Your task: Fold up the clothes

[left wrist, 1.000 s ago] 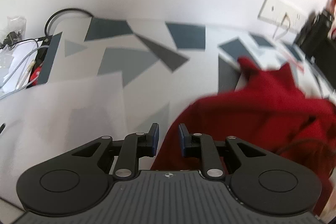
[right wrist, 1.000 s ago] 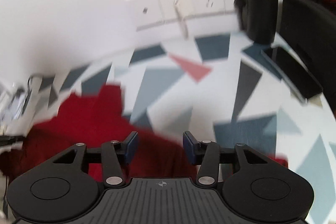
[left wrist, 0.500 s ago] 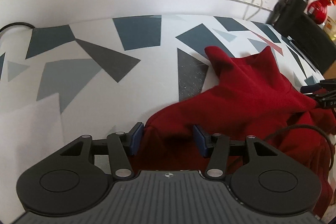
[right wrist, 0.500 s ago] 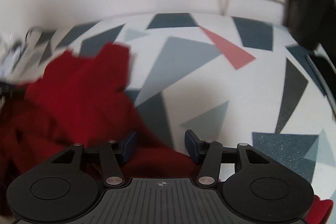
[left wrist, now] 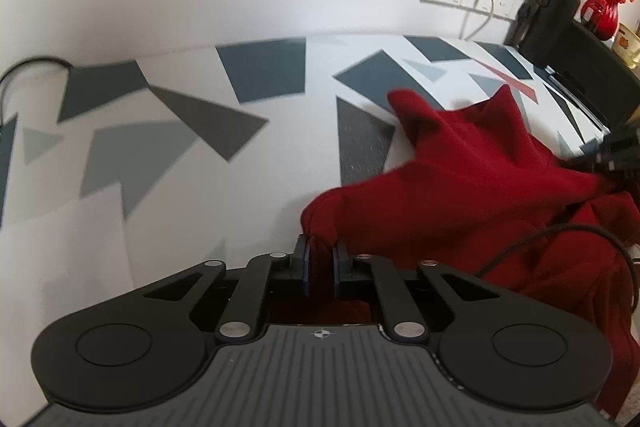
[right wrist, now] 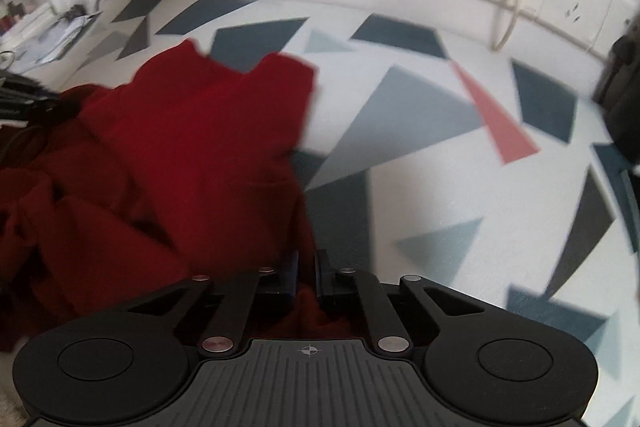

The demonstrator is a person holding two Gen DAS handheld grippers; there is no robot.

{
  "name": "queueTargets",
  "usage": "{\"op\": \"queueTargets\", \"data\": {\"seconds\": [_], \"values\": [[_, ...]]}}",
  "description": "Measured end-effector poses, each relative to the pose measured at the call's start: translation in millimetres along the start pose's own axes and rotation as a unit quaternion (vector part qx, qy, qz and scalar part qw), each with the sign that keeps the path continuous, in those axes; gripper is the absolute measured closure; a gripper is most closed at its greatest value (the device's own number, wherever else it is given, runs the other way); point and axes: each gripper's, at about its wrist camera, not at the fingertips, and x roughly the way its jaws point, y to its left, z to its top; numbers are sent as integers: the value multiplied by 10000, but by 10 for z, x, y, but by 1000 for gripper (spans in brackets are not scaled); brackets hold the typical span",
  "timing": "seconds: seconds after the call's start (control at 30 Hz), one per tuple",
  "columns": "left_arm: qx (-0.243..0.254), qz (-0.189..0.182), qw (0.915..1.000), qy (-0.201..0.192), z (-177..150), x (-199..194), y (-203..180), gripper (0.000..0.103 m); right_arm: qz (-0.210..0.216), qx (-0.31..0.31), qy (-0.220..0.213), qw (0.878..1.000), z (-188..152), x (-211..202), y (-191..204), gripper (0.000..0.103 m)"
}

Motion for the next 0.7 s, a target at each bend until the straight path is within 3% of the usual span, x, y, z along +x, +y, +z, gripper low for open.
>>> {"op": "queueTargets", "data": {"seconds": [0.13, 0.2, 0.3, 0.37, 0.43, 0.47, 0.57, 0.63, 0.7], "values": [[-148, 129, 9992, -357, 155, -16, 29, 94, -842, 52, -746, 9936, 349, -67, -255, 99], [-190, 218, 9990, -335, 211, 74, 13, 94, -1115, -84, -896, 9897, 510, -7, -351, 99], [-290, 281, 9992, -61, 219, 274, 27, 91, -1180, -197, -395, 9920, 620, 337, -437, 98], [-238, 306, 9992, -123, 200, 305, 37, 84, -1238, -229, -191, 9919, 662, 513, -472, 96], [-229, 382, 9989, -108, 207, 299, 58, 68, -1348, -107, -241, 9905, 687, 545, -491, 79], [-223, 416, 9988, -89, 209, 294, 76, 64, -1332, 51, -262, 9907, 728, 520, -519, 72], [-251, 395, 9989, -51, 209, 274, 133, 61, -932, 435, -671, 9924, 875, 391, -554, 73], [-319, 411, 9986, 20, 215, 255, 156, 53, -521, 524, -816, 9939, 997, 392, -535, 69], [-367, 449, 9982, 143, 211, 217, 164, 46, -177, 475, -861, 9950, 1110, 468, -456, 52]]}}
